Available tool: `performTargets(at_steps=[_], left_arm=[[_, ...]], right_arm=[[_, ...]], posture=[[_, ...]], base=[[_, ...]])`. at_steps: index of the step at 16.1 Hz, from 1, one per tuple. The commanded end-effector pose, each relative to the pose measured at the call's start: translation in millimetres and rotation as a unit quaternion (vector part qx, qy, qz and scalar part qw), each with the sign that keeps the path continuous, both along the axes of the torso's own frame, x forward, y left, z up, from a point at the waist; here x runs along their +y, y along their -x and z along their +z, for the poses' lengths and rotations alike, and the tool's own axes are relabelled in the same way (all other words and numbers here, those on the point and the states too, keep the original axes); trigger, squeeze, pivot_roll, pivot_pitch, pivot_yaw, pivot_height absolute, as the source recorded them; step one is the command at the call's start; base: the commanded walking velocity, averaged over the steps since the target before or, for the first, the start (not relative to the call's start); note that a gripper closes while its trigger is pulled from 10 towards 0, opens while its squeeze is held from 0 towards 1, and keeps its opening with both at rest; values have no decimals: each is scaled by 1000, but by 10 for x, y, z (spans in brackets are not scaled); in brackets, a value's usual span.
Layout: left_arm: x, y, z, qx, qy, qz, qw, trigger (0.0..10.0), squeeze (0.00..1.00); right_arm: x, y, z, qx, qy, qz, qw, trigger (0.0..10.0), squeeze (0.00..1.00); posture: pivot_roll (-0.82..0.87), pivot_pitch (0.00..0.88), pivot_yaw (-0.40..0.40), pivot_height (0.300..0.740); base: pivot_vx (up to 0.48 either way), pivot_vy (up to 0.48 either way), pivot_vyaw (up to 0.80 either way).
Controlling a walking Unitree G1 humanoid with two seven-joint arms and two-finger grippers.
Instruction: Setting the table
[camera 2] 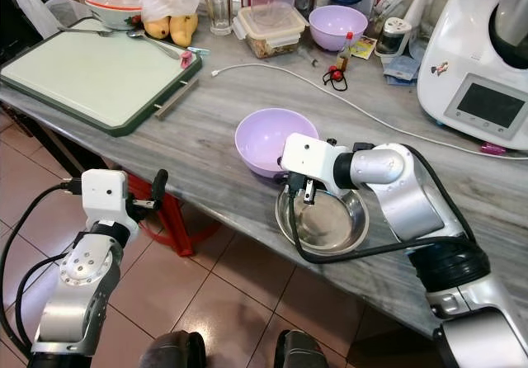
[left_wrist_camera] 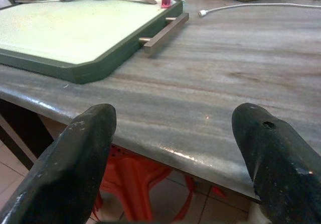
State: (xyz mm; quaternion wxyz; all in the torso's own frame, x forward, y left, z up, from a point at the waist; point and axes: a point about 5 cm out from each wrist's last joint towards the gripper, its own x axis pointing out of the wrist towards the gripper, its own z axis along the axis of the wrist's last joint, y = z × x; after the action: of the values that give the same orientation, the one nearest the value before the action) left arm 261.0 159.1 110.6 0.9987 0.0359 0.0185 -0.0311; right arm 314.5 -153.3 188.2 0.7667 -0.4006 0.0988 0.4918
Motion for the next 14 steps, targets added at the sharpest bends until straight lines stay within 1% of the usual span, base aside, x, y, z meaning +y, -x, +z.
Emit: performTargets(at_steps=[1,3,5,6,7,8,9,10,11,12,13,14], left_arm=[[10,-1,-12,0,0,4,1000,10000,0],[10,-3,-14,-1,-1,4,1000,10000,0],[21,4,-17,-1,-1,4,1000,10000,0],[42,25,-36,2,1,9,1000,10000,0],[53,42,-50,4,2,14,1000,10000,0],[60,69,-76,10,4,21,1000,10000,0],[65,102,-107,16,5,31,999,10000,0],[66,110,-114,17,5,32,999,10000,0],[78,129,-127,20,6,37,999,10000,0],[86,139,-133,20,6,37,999,10000,0],[92,144,-139,20,6,38,999,10000,0],[99,141,-141,21,7,38,999,10000,0]], right_arm=[[3,3,118,-14,7,11,1000,10000,1000],[20,5,190,-25,1,13,1000,10000,1000],[54,18,263,-36,-24,11,999,10000,1000],[84,16,346,-64,-80,-13,995,10000,1000],[98,19,373,-78,-117,-33,989,10000,1000],[116,46,374,-93,-165,-61,980,10000,1000],[132,114,316,-116,-225,-107,961,10000,1000],[133,130,302,-123,-235,-118,957,10000,1000],[127,198,250,-157,-271,-164,936,10000,1000],[103,250,206,-178,-294,-200,918,10000,1000],[82,300,156,-191,-307,-226,904,10000,1000],[59,369,47,-184,-337,-265,885,10000,1000]], posture=[[-5,74,4,740],[-6,68,4,740],[-6,60,3,740],[-5,53,2,740],[-5,47,3,740],[-2,40,4,740],[1,31,8,740],[1,28,8,740],[0,22,11,740],[-3,15,14,740],[-4,9,15,740],[-8,0,19,740]], base=[[0,0,0],[0,0,0],[0,0,0],[0,0,0],[0,0,0],[0,0,0],[0,0,0],[0,0,0],[0,0,0],[0,0,0],[0,0,0],[0,0,0]])
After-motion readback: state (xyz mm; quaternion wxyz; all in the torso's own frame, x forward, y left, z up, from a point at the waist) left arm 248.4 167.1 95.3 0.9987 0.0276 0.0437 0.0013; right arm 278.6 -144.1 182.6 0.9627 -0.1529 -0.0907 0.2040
